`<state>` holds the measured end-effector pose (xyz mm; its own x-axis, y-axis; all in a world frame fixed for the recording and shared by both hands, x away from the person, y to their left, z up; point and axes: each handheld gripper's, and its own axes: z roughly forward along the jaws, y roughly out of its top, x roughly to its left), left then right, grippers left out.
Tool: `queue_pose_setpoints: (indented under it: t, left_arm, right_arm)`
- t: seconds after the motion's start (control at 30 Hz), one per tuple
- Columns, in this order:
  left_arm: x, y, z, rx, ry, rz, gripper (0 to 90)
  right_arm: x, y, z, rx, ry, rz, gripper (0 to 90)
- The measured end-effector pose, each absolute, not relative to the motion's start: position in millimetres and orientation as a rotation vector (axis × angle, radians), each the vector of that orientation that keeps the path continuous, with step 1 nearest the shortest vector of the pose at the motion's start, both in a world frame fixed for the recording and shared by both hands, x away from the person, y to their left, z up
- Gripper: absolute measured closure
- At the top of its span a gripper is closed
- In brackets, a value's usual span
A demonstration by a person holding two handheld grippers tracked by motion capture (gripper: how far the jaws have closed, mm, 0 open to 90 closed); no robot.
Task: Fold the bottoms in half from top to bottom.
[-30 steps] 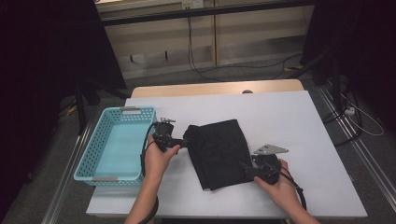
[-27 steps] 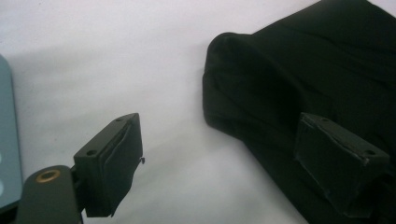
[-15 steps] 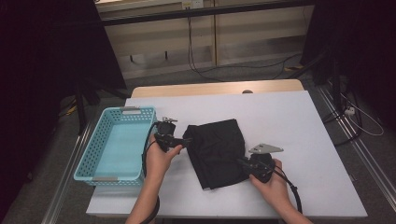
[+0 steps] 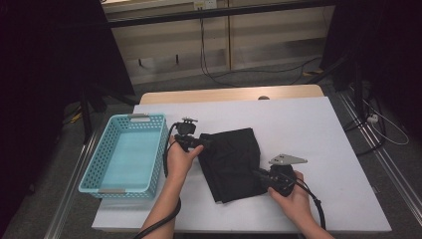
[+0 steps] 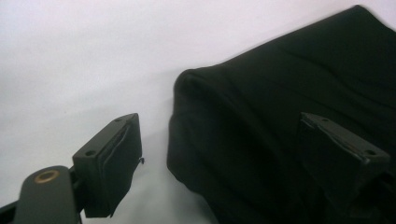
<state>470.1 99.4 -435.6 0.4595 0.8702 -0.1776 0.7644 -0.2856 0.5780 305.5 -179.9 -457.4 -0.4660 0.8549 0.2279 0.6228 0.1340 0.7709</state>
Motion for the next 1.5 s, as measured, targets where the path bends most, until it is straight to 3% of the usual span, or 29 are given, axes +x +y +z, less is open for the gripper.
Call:
queue_pose_setpoints:
  t: [0.13, 0.27, 0.4, 0.5, 0.63, 1.5]
  left_arm:
    - [473.2, 96.2, -443.2, 2.108, 1.388, 0.223, 16.9]
    - [474.8, 93.5, -440.3, 2.167, 1.386, 0.246, 27.6]
    - [473.5, 90.8, -436.2, 2.192, 1.41, 0.218, 48.6]
    - [472.8, 87.6, -435.2, 2.192, 1.424, 0.195, 57.4]
    - [475.4, 85.2, -432.8, 2.196, 1.448, 0.09, 76.7]
    - [498.5, 90.3, -361.5, 2.436, 1.549, 0.025, 80.8]
  right_arm:
    - [305.7, -180.7, -457.3, 1.448, 2.15, 1.251, 80.3]
    - [305.5, -179.7, -457.5, 1.443, 2.15, 1.257, 80.3]
    - [304.5, -177.1, -456.9, 1.433, 2.153, 1.259, 80.3]
    - [304.5, -176.5, -456.6, 1.434, 2.153, 1.262, 80.3]
    - [303.6, -176.0, -455.5, 1.419, 2.154, 1.263, 80.3]
    - [296.1, -162.0, -429.0, 1.314, 2.121, 1.338, 81.4]
